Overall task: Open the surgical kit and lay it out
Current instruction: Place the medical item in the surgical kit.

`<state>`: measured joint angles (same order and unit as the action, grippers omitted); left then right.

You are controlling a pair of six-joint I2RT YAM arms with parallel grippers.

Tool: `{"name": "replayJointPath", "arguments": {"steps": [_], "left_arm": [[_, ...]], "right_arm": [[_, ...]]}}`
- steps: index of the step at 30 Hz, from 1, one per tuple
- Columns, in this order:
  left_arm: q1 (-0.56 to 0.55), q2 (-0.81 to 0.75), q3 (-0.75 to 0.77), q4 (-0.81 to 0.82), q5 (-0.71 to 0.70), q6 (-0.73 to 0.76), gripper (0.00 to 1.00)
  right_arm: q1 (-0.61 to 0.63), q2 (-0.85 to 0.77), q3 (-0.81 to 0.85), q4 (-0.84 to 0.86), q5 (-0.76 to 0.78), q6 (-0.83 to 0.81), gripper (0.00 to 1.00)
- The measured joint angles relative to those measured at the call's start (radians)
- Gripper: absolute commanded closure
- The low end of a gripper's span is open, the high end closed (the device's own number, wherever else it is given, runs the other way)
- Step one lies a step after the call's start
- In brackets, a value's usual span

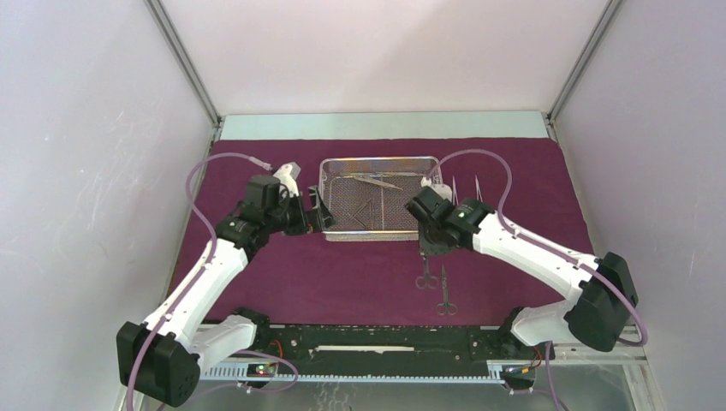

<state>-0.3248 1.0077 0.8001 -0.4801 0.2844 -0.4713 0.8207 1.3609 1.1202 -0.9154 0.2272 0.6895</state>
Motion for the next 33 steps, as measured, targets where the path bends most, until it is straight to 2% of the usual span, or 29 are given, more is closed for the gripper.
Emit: {"name": "replayJointPath", "arguments": {"steps": [12, 23, 33], "left_arm": [[0.000, 0.013, -0.002, 0.000, 0.011, 0.000, 0.00], [0.000, 0.014, -0.002, 0.000, 0.010, 0.000, 0.00], [0.000, 0.015, -0.002, 0.000, 0.008, 0.000, 0.00]], "right_arm": [[0.105, -0.045, -0.174, 0.066, 0.016, 0.138, 0.94], [0.134, 0.080, -0.279, 0.230, 0.015, 0.183, 0.95], [0.138, 0.103, -0.299, 0.293, 0.023, 0.190, 0.93]]}}
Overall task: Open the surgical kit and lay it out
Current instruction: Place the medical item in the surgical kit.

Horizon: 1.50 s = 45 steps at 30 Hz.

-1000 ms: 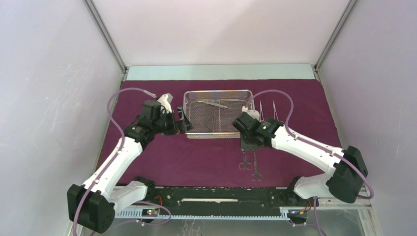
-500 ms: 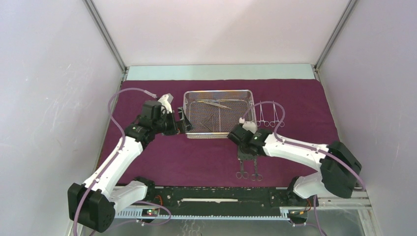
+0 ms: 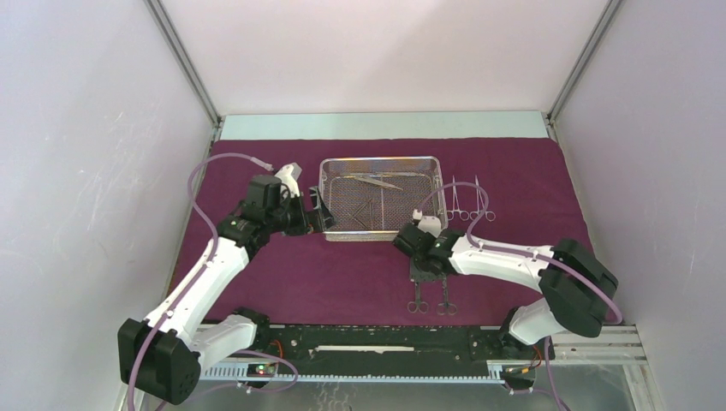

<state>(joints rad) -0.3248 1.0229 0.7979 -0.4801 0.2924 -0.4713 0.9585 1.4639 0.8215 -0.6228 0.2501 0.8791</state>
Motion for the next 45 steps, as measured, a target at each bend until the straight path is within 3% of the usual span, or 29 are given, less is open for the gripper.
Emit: {"name": "replayJointPath", "arguments": {"steps": [18, 27, 38, 45], "left_arm": [[0.000, 0.011, 0.000, 0.000, 0.000, 0.000, 0.00], [0.000, 0.012, 0.000, 0.000, 0.000, 0.000, 0.00], [0.001, 0.018, 0.000, 0.000, 0.000, 0.000, 0.00], [0.001, 0.018, 0.000, 0.000, 0.000, 0.000, 0.00]], "right_arm": [[0.000, 0.012, -0.023, 0.006, 0.011, 0.001, 0.89], [0.000, 0.012, -0.023, 0.006, 0.015, -0.001, 0.69], [0.000, -0.020, -0.021, -0.013, 0.023, -0.003, 0.59], [0.000, -0.066, 0.060, -0.087, 0.046, -0.027, 0.40]]}}
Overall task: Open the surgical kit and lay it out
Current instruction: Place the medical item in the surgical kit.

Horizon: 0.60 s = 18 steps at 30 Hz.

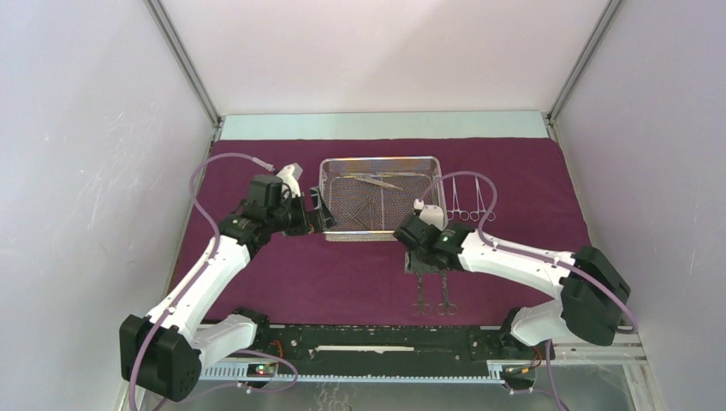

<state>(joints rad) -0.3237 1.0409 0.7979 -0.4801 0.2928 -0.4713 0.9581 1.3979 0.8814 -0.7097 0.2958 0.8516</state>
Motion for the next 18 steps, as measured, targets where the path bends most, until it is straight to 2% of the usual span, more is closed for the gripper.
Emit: {"name": "replayJointPath", "arguments": {"steps": [8, 18], "left_arm": [[0.000, 0.000, 0.000, 0.000, 0.000, 0.000, 0.00], [0.000, 0.000, 0.000, 0.000, 0.001, 0.000, 0.00]], "right_arm": [[-0.027, -0.035, 0.111, -0.040, 0.010, -0.064, 0.21], [-0.158, -0.015, 0.277, -0.063, -0.021, -0.201, 0.17]]}}
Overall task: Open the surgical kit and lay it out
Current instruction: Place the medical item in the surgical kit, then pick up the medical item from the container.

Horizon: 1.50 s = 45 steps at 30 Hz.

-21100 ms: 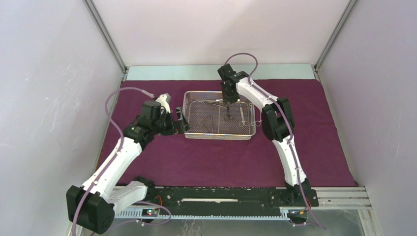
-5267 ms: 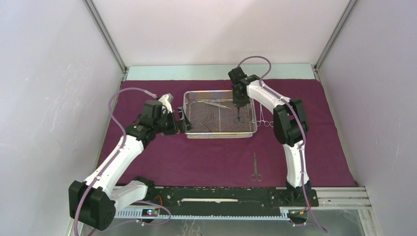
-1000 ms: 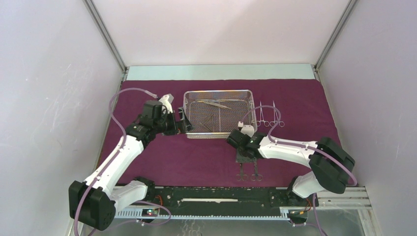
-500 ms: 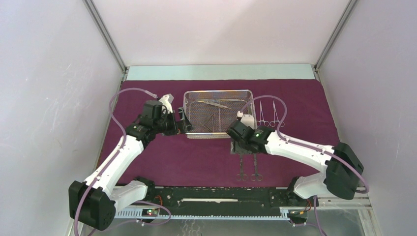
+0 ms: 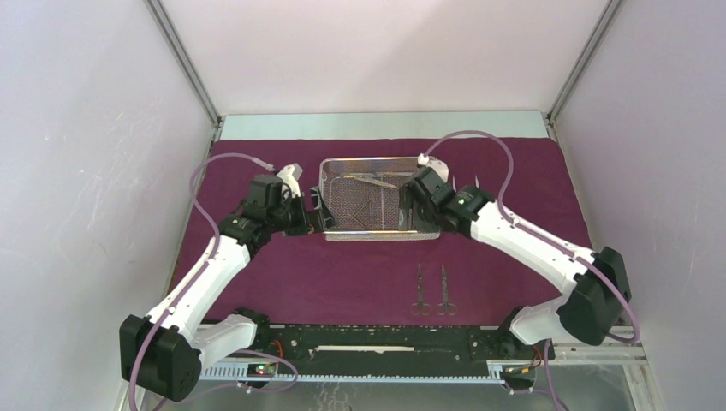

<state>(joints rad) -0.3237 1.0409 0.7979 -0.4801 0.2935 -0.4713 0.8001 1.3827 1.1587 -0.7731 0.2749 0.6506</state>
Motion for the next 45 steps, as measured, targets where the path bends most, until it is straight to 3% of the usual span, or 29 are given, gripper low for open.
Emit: {"name": "replayJointPath", "arguments": {"steps": [12, 25, 45], "left_arm": [[0.002, 0.000, 0.000, 0.000, 0.003, 0.000, 0.00], [0.008, 0.000, 0.000, 0.000, 0.008, 0.000, 0.00], [0.013, 0.001, 0.000, 0.000, 0.006, 0.000, 0.00]], "right_arm": [[-0.166, 0.295, 0.251, 0.006, -0.027, -0.167, 0.23], [-0.212, 0.628, 0.501, 0.039, -0.051, -0.246, 0.28], [-0.257, 0.875, 0.738, 0.188, -0.254, -0.582, 0.32]]}}
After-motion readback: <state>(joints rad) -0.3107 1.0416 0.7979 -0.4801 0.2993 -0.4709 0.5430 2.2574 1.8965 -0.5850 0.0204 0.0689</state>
